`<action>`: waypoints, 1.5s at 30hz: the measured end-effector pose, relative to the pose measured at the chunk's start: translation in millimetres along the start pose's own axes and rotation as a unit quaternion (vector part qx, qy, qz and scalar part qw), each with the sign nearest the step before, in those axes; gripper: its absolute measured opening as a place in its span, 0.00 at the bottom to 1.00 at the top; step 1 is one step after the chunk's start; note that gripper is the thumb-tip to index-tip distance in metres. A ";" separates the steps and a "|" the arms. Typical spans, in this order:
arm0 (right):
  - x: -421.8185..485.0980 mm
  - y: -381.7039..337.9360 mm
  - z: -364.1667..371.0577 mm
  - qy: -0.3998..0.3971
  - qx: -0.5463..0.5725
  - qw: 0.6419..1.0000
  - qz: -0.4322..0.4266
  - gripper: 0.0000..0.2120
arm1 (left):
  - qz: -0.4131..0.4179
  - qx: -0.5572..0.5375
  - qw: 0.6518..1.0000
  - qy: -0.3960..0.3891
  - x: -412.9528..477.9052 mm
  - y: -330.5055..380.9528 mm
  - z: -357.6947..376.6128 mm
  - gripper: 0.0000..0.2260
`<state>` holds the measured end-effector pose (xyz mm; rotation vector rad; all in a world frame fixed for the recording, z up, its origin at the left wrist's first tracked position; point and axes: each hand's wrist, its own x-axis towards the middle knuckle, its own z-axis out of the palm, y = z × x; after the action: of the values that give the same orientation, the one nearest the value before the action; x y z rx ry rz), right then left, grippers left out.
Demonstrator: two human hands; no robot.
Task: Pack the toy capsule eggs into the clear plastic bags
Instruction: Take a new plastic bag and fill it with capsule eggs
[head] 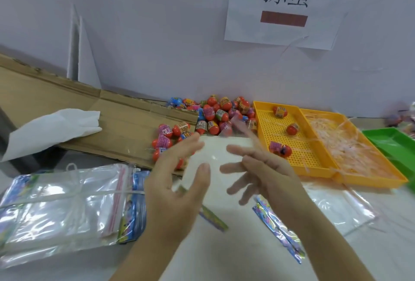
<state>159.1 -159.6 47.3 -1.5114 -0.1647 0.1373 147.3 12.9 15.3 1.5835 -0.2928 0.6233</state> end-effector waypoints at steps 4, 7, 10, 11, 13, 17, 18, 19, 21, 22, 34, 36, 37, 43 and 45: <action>7.6 -6.3 -10.5 -0.161 -0.053 0.985 0.044 0.12 | -0.282 -0.108 0.932 -0.201 19.9 0.1 -14.4 0.21; 23.0 -6.1 -2.5 -0.181 -0.066 0.980 0.049 0.19 | -0.324 -0.169 0.912 -0.187 17.0 -2.4 -8.2 0.12; 47.0 3.6 12.1 -0.014 -0.024 1.000 -0.002 0.23 | -0.336 -0.208 0.917 -0.046 17.9 -5.0 -5.2 0.09; 55.5 8.1 17.5 0.054 -0.051 0.996 -0.044 0.18 | -0.332 -0.208 0.920 -0.014 19.9 -6.3 -6.8 0.08; 72.7 22.7 23.2 0.113 -0.210 0.965 -0.109 0.12 | -0.317 -0.191 0.929 0.020 23.8 -8.2 -11.3 0.07; 86.3 40.7 40.8 -0.087 -0.400 0.912 -0.039 0.05 | -0.303 -0.176 0.936 0.036 25.5 -7.2 -14.0 0.13; 87.0 43.5 43.3 -0.096 -0.410 0.906 -0.023 0.09 | -0.306 -0.180 0.934 0.038 25.6 -7.1 -13.4 0.13; 90.6 48.5 48.6 -0.105 -0.408 0.907 -0.019 0.10 | -0.308 -0.182 0.933 0.038 25.6 -7.4 -12.5 0.13; 95.6 59.6 46.3 -0.077 -0.450 0.888 -0.044 0.05 | -0.311 -0.177 0.933 0.037 24.8 -8.0 -11.1 0.11; 96.4 60.3 43.7 -0.045 -0.435 0.898 -0.046 0.08 | -0.311 -0.179 0.933 0.037 24.5 -8.3 -10.7 0.09; 51.5 -58.6 1.8 -0.042 -0.161 0.955 -0.247 0.09 | -0.315 -0.175 0.932 0.034 22.2 -7.5 -9.6 0.09; 50.3 -58.3 7.4 -0.050 -0.303 0.917 -0.254 0.08 | -0.299 -0.163 0.940 0.025 21.1 -7.6 -8.6 0.08; 51.3 -56.9 9.0 -0.049 -0.346 0.903 -0.251 0.10 | -0.290 -0.157 0.944 0.019 20.4 -7.1 -7.9 0.07; 53.4 -51.6 14.3 -0.059 -0.397 0.894 -0.198 0.13 | -0.266 -0.163 0.950 -0.008 18.9 -6.4 -7.7 0.08; 54.2 -51.0 15.5 -0.075 -0.402 0.894 -0.185 0.11 | -0.262 -0.166 0.951 -0.007 19.0 -6.7 -8.7 0.12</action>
<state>208.6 -136.8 100.3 -2.2596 -0.6954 -0.1447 164.5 25.6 20.2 1.2642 0.0210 0.1366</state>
